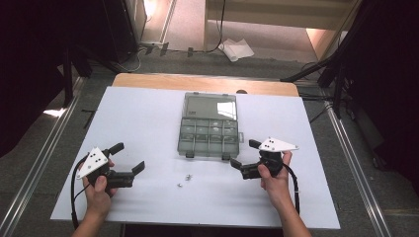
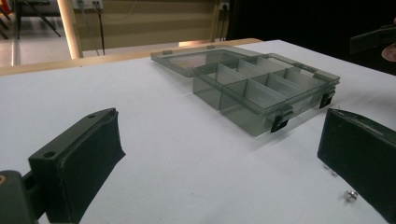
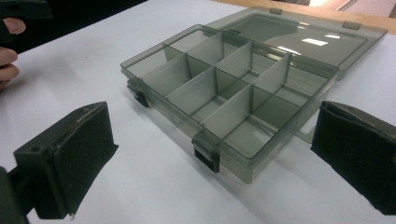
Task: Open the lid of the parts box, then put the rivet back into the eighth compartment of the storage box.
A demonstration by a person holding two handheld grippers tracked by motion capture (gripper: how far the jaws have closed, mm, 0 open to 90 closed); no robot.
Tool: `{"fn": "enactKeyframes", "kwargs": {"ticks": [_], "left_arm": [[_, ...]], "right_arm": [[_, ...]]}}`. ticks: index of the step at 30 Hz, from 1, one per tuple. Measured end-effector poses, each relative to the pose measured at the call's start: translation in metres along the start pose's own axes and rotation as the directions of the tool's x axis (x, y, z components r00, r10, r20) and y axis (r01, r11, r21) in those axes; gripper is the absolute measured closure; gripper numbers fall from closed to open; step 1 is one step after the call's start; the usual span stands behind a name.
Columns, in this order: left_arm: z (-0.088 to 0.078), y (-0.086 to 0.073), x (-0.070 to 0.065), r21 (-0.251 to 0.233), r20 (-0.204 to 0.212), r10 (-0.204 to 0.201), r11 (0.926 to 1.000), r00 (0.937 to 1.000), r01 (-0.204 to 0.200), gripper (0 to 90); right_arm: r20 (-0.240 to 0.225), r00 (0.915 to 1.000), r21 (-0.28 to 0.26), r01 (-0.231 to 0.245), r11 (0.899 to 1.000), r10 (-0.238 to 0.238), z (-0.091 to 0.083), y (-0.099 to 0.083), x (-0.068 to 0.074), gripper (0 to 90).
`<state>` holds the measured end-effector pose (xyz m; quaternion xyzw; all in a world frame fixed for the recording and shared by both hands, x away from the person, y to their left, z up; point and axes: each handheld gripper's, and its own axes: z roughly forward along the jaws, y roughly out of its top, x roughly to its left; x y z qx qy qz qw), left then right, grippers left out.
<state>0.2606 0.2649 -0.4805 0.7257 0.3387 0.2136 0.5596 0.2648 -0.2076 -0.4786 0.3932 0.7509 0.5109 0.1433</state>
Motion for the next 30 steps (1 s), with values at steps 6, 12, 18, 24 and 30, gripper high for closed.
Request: {"fn": "enactKeyframes", "kwargs": {"ticks": [6, 12, 18, 24, 30], "left_arm": [[-0.009, -0.001, -0.001, -0.005, -0.01, 0.016, 0.9999, 0.9998, -0.016, 0.0], [-0.013, -0.004, 0.001, 0.001, -0.014, 0.015, 0.9999, 0.9998, -0.015, 0.0], [-0.015, -0.004, 0.002, -0.007, -0.009, 0.005, 1.0, 0.9999, -0.006, 0.0], [-0.015, -0.007, 0.002, -0.003, -0.005, 0.004, 1.0, 1.0, -0.004, 0.0], [-0.016, -0.007, 0.001, -0.007, 0.0, 0.006, 1.0, 1.0, -0.006, 0.0]], "right_arm": [[-0.024, 0.9996, 0.026, 0.014, 1.0, -0.014, 0.002, 0.003, 0.005, 0.0], [-0.05, 0.9978, 0.057, 0.047, 0.997, -0.044, 0.004, 0.009, 0.011, 0.0], [-0.097, 0.9917, 0.107, 0.095, 0.99, -0.085, 0.008, 0.02, 0.021, 0.0], [-0.151, 0.979, 0.158, 0.16, 0.974, -0.137, 0.016, 0.032, 0.033, 0.0], [-0.201, 0.9664, 0.205, 0.201, 0.958, -0.16, 0.027, 0.041, 0.044, 0.2]]}}
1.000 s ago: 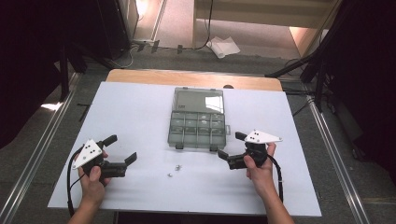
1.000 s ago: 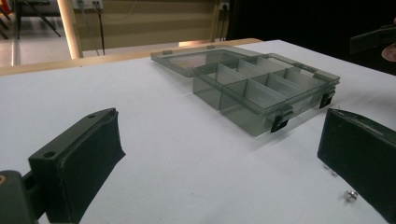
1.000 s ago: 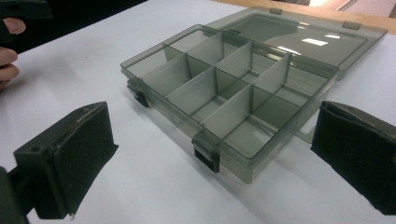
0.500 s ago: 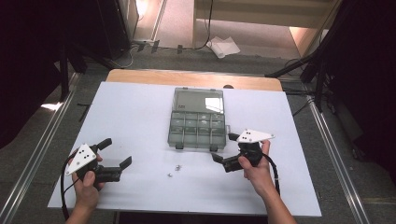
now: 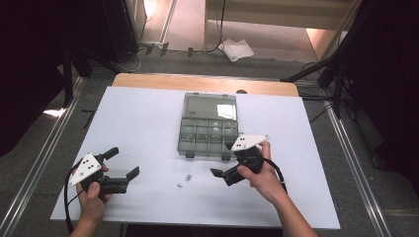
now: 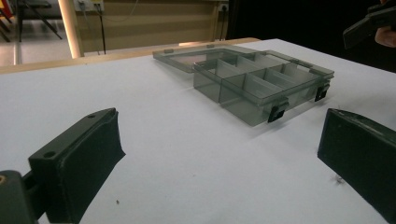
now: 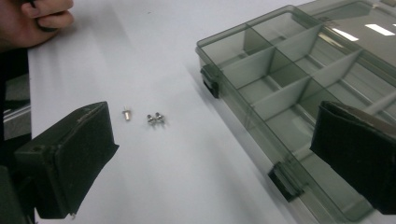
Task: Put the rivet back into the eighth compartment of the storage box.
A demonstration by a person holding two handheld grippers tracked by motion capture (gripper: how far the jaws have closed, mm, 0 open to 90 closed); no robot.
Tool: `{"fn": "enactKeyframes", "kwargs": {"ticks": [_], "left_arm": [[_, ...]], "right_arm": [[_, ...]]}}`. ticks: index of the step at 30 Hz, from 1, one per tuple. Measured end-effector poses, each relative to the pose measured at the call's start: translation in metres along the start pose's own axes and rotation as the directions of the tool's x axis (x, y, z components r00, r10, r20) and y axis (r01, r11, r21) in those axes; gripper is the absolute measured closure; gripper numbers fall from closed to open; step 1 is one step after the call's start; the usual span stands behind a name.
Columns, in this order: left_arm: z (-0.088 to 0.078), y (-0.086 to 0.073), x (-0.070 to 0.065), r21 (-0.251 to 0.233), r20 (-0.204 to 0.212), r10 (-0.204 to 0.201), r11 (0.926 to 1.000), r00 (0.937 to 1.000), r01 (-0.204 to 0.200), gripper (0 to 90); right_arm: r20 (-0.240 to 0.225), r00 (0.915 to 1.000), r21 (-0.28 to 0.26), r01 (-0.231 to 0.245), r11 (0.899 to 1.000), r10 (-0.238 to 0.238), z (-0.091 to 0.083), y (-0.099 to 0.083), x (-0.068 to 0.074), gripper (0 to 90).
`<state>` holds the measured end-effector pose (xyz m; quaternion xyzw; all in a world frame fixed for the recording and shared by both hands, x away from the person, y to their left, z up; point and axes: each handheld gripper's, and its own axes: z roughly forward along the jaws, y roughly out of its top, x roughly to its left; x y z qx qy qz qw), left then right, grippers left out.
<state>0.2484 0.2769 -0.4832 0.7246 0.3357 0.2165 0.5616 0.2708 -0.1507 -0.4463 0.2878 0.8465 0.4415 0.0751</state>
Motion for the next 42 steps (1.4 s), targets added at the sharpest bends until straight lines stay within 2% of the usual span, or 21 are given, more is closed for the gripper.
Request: {"fn": "enactKeyframes", "kwargs": {"ticks": [5, 8, 11, 13, 15, 19, 22, 27, 32, 34, 36, 38, 40, 42], "left_arm": [[-0.001, -0.001, 0.0, -0.021, 0.006, -0.005, 0.9998, 1.0, 0.005, 0.0], [0.0, -0.001, 0.0, -0.012, 0.009, 0.007, 0.9999, 0.9999, -0.007, 0.0], [0.002, -0.002, -0.001, -0.013, 0.016, 0.01, 0.9999, 0.9998, -0.01, 0.0], [0.003, -0.002, -0.001, -0.008, 0.014, 0.013, 0.9999, 0.9998, -0.013, 0.0], [0.004, -0.003, -0.001, -0.007, 0.015, 0.007, 1.0, 0.9999, -0.007, 0.0], [0.003, -0.003, 0.0, -0.011, 0.019, 0.002, 0.9999, 0.9998, -0.001, 0.0], [0.003, -0.003, 0.0, -0.011, 0.02, 0.001, 0.9999, 0.9998, 0.0, 0.0], [0.004, -0.003, 0.0, -0.007, 0.022, 0.002, 1.0, 0.9998, -0.002, 0.0], [0.004, -0.003, 0.0, -0.004, 0.024, 0.006, 1.0, 0.9997, -0.006, 0.0], [0.004, -0.003, 0.0, -0.005, 0.025, 0.006, 1.0, 0.9997, -0.006, 0.0], [0.004, -0.003, 0.0, -0.004, 0.027, 0.009, 1.0, 0.9996, -0.008, 0.0], [0.004, -0.003, 0.0, -0.004, 0.025, 0.008, 1.0, 0.9996, -0.008, 0.0], [0.004, -0.003, 0.0, -0.004, 0.027, 0.006, 1.0, 0.9996, -0.006, 0.0], [0.004, -0.003, 0.0, -0.004, 0.026, 0.007, 1.0, 0.9996, -0.007, 0.0]], "right_arm": [[-0.035, 0.9989, 0.047, 0.032, 0.998, -0.03, 0.007, 0.012, 0.007, 3.7], [-0.062, 0.9962, 0.082, 0.067, 0.994, -0.062, 0.01, 0.019, 0.012, 5.8], [-0.076, 0.9943, 0.098, 0.082, 0.992, -0.074, 0.013, 0.023, 0.016, 14.4], [-0.091, 0.9929, 0.105, 0.087, 0.991, -0.077, 0.016, 0.025, 0.017, 15.5], [-0.116, 0.9902, 0.104, 0.09, 0.991, -0.078, 0.017, 0.026, 0.019, 20.5], [-0.128, 0.9861, 0.119, 0.121, 0.985, -0.106, 0.023, 0.028, 0.022, 31.0], [-0.136, 0.9822, 0.148, 0.149, 0.978, -0.129, 0.031, 0.03, 0.025, 41.0], [-0.166, 0.9761, 0.187, 0.171, 0.967, -0.14, 0.042, 0.034, 0.024, 54.7], [-0.203, 0.9705, 0.247, 0.179, 0.952, -0.129, 0.056, 0.038, 0.023, 61.9], [-0.213, 0.9648, 0.256, 0.208, 0.944, -0.155, 0.06, 0.039, 0.023, 64.9], [-0.21, 0.9647, 0.272, 0.214, 0.938, -0.159, 0.064, 0.04, 0.023, 65.5], [-0.198, 0.9696, 0.296, 0.199, 0.934, -0.144, 0.068, 0.041, 0.023, 66.1], [-0.199, 0.9664, 0.306, 0.219, 0.926, -0.163, 0.073, 0.041, 0.022, 67.6], [-0.189, 0.9702, 0.331, 0.208, 0.92, -0.151, 0.076, 0.042, 0.023, 68.9]]}}
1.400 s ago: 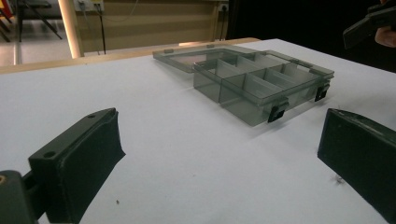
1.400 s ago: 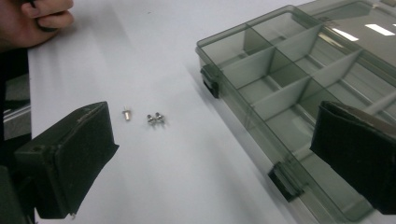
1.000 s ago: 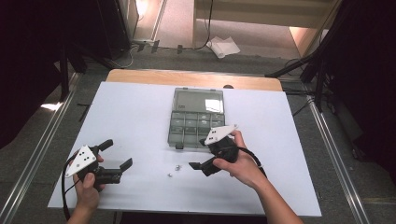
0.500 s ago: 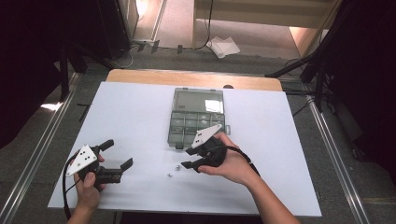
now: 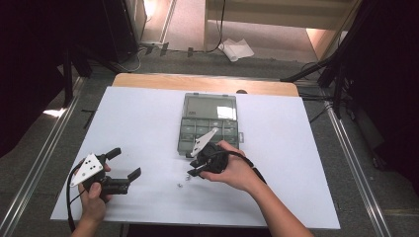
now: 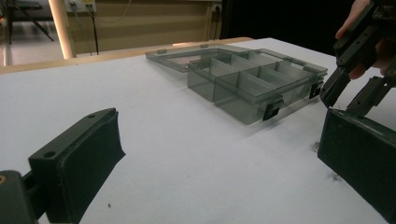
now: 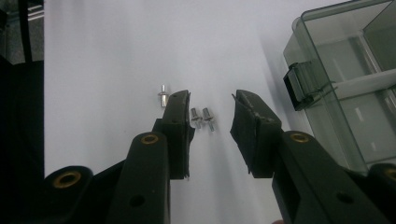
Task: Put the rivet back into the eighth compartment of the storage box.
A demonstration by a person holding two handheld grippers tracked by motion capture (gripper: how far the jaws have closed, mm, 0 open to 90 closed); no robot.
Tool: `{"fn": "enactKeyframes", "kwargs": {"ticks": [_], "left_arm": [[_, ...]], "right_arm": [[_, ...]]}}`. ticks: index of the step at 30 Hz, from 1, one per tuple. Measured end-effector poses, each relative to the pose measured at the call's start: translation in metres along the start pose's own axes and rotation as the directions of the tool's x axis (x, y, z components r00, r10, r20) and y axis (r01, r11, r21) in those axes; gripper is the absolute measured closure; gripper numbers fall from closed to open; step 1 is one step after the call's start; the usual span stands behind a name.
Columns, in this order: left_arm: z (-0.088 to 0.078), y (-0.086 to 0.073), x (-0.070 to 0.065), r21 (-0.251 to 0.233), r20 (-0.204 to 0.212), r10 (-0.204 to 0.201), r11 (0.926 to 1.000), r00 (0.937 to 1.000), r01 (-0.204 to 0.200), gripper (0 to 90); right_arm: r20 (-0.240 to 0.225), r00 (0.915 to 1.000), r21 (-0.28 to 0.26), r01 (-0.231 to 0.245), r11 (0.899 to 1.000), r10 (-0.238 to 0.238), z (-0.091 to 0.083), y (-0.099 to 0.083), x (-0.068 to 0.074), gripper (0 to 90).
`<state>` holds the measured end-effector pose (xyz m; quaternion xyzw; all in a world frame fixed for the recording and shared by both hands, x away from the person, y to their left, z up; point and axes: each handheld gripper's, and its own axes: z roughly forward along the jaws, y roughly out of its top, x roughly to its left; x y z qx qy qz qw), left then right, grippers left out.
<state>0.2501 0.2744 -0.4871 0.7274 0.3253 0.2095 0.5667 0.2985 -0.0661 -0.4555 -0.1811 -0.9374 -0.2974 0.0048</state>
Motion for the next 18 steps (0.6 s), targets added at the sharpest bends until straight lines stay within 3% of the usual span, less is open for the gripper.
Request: {"fn": "enactKeyframes", "kwargs": {"ticks": [6, 10, 18], "left_arm": [[0.0, 0.0, 0.0, -0.001, 0.004, 0.002, 1.0, 1.0, -0.002, 0.0], [0.0, 0.0, 0.0, -0.002, 0.006, 0.003, 1.0, 1.0, -0.003, 0.0], [0.0, 0.0, -0.001, -0.003, 0.01, 0.006, 1.0, 0.9999, -0.006, 0.0]], "right_arm": [[-0.017, 0.9996, 0.042, 0.021, 0.999, -0.02, 0.01, 0.004, -0.002, 75.8], [0.001, 0.9994, 0.085, 0.036, 0.996, -0.036, 0.017, 0.008, 0.0, 78.5], [-0.018, 0.9983, 0.103, 0.057, 0.993, -0.055, 0.027, 0.011, -0.003, 79.3]]}}
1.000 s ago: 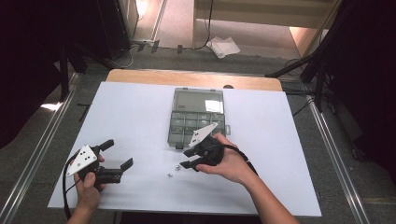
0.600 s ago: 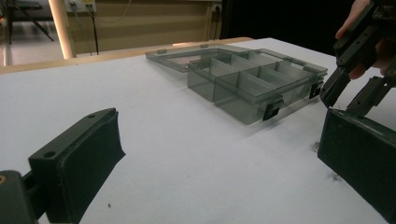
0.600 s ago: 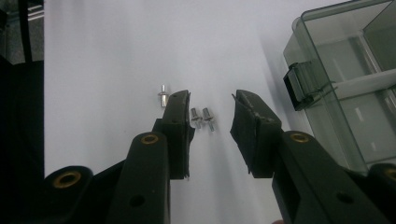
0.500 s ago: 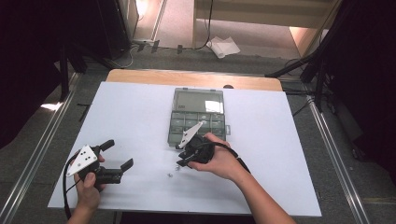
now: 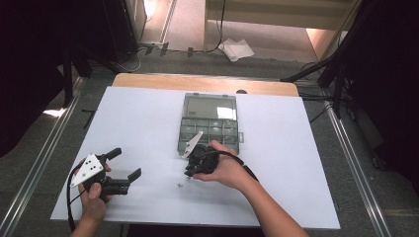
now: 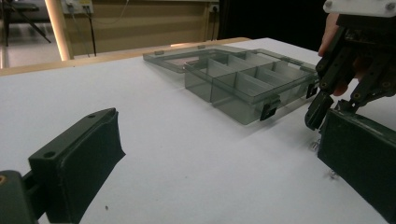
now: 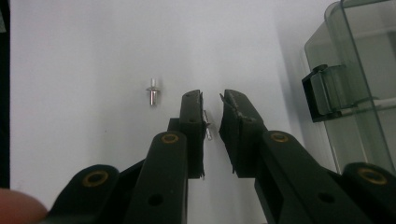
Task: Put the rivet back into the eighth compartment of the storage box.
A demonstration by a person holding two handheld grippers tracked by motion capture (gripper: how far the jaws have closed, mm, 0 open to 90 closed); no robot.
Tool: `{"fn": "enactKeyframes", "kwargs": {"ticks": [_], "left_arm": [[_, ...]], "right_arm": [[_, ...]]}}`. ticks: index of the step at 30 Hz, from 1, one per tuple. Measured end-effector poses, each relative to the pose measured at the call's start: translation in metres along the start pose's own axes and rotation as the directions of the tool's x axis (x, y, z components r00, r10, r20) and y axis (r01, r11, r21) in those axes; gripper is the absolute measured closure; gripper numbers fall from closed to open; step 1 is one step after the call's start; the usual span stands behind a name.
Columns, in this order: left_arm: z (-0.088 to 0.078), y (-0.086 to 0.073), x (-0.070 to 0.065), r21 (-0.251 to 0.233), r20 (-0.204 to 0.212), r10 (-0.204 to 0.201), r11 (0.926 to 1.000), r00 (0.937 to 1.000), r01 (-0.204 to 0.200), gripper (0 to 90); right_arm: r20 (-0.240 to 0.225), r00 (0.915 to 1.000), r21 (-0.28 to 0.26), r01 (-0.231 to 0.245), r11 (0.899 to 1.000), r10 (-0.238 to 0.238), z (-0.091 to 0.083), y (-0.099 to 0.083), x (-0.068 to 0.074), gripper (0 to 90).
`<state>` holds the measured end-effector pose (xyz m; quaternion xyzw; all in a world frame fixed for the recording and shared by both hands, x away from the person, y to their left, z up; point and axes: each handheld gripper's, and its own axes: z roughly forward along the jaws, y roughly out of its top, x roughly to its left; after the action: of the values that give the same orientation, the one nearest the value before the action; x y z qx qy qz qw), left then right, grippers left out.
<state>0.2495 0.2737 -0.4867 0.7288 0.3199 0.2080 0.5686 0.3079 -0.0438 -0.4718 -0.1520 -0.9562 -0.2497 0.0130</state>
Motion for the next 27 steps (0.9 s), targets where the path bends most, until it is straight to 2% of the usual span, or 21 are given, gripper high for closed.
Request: {"fn": "enactKeyframes", "kwargs": {"ticks": [8, 21, 23, 27], "left_arm": [[0.001, 0.0, 0.0, 0.003, 0.004, 0.01, 0.9999, 0.9999, -0.01, 0.0], [0.001, 0.0, 0.0, 0.005, 0.006, 0.009, 0.9999, 0.9999, -0.009, 0.0], [0.001, 0.0, 0.0, 0.006, 0.006, 0.009, 0.9999, 0.9999, -0.009, 0.0], [0.001, 0.0, 0.0, 0.007, 0.005, 0.006, 1.0, 1.0, -0.006, 0.0]], "right_arm": [[-0.022, 0.9997, 0.021, 0.009, 1.0, -0.008, 0.007, 0.004, 0.0, 80.5], [-0.007, 0.9998, 0.08, 0.02, 0.997, -0.019, 0.014, 0.003, 0.0, 82.3], [-0.002, 0.9995, 0.086, 0.032, 0.996, -0.031, 0.014, 0.003, 0.0, 82.3], [0.036, 0.9943, 0.102, 0.096, 0.99, -0.1, 0.015, 0.005, 0.006, 83.4]]}}
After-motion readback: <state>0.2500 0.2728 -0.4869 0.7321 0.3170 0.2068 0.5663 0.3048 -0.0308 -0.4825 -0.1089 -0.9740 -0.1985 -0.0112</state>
